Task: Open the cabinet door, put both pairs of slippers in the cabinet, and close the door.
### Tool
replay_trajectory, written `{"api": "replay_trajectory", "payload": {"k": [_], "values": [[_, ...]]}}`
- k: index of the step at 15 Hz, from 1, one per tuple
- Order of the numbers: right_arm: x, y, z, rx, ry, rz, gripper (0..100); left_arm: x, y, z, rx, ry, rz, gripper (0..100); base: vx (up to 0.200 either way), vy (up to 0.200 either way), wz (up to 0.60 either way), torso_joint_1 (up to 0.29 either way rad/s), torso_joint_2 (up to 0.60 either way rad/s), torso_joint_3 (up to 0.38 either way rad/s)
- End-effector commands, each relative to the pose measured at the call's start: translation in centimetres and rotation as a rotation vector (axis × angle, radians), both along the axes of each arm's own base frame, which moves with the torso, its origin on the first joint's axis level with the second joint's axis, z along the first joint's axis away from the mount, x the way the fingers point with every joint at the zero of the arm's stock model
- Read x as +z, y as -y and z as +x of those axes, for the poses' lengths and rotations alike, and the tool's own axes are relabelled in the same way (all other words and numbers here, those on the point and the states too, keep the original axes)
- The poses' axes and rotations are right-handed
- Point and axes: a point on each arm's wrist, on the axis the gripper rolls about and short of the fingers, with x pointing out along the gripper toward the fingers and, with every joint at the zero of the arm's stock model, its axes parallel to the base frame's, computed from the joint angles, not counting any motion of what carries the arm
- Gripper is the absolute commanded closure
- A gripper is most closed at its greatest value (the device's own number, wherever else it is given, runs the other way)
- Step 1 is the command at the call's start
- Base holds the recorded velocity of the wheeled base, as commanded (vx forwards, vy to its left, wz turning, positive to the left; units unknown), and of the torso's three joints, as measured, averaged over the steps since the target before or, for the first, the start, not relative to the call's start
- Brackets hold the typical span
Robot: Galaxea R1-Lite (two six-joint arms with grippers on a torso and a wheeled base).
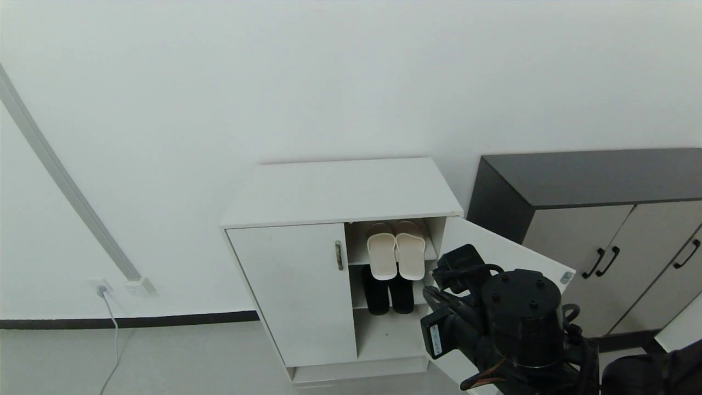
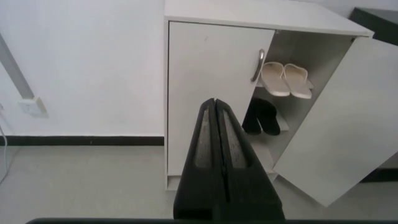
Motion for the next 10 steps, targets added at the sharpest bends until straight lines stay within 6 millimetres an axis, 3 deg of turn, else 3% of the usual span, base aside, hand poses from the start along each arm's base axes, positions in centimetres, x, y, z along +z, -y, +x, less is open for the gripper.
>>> {"api": "replay_trajectory", "payload": {"k": [1, 5, 7, 10], "values": [[0.10, 0.09, 0.11, -0.005, 0.002, 0.004, 100, 0.00, 0.00, 0.00, 0.000, 0.000, -0.001, 100, 0.000, 0.000, 0.00, 0.193, -0.39, -0.212], [-0.11, 0.10, 0.14, 0.005, -0.004, -0.003, 100, 0.00, 0.00, 0.00, 0.000, 0.000, -0.001, 100, 0.000, 0.000, 0.00, 0.070, -0.16, -0.083], [-0.06, 0.17, 0.05, 0.018, -0.007, 0.002, 100, 0.00, 0.00, 0.00, 0.000, 0.000, -0.001, 100, 0.000, 0.000, -0.60, -0.010, 0.01, 0.002], [0.01, 0.15, 0.11, 0.024, 0.006, 0.010, 100, 0.00, 0.00, 0.00, 0.000, 0.000, -0.001, 100, 0.000, 0.000, -0.60, -0.124, 0.32, 0.165]]}}
